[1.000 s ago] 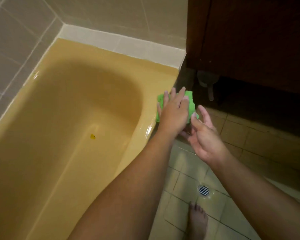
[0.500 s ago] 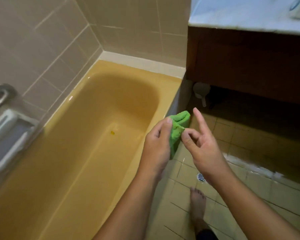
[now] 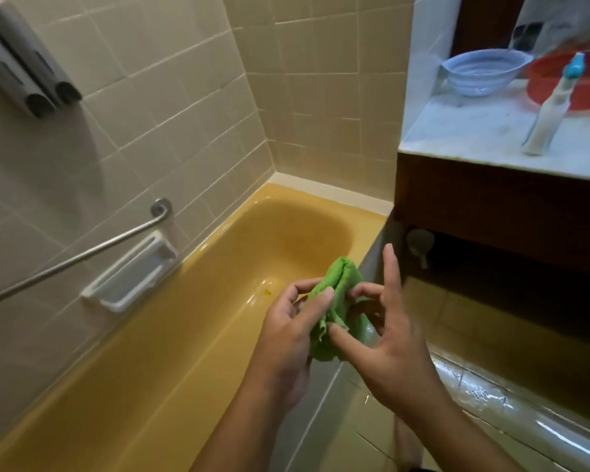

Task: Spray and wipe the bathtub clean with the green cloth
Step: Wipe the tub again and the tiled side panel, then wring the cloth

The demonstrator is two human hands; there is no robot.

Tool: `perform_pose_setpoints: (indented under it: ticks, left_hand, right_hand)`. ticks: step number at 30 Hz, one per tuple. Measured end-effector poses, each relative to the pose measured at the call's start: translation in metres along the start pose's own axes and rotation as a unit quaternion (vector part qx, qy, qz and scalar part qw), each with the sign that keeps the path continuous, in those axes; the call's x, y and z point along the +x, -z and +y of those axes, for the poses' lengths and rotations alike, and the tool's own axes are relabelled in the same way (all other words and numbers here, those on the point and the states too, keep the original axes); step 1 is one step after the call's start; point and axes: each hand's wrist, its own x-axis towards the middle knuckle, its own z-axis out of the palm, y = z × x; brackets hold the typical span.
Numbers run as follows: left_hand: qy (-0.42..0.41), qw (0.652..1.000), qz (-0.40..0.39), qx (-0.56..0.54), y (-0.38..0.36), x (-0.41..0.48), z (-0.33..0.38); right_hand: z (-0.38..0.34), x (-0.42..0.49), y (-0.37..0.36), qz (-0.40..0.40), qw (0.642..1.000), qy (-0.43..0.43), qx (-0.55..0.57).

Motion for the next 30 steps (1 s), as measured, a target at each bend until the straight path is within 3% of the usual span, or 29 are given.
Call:
perform_pose_setpoints:
  ticks: [5,10,16,20,22,25,30]
  left_hand:
    - [-0.02,0.999,0.025,-0.038,0.013,-0.032,0.016]
    - [-0.026,0.997,0.047,-0.058,0.041,-0.055,0.025]
    - [-0.071,0.99,0.011,0.125,0.062,-0.076,0.027]
    - [-0.219,0.944,0.06,0.24,0.047,-0.098,0.025]
    - [-0.289,0.921,0.047,0.257,0.031,-0.114,0.025]
    - [-0.284,0.92,-0.008,0.27,0.007,-0.129,0.016]
    - [-0.241,0.945,0.087,0.202,-0.007,-0.122,0.005]
  right_hand:
    - [-0.024,-0.012,0.014,-0.07,0.997,0.026,0.031]
    - [-0.053,-0.001,0.036,-0.071,0.969,-0.076,0.222]
    - [-0.08,0.003,0.041,-0.089,0.931,-0.165,0.314]
    - [-0.087,0.002,0.036,-0.133,0.913,-0.181,0.341]
    - [-0.091,0.003,0.03,-0.139,0.91,-0.19,0.34]
    - [-0.091,0.002,0.022,-0.136,0.909,-0.209,0.336]
    - [-0.087,-0.016,0.012,-0.151,0.928,-0.168,0.295]
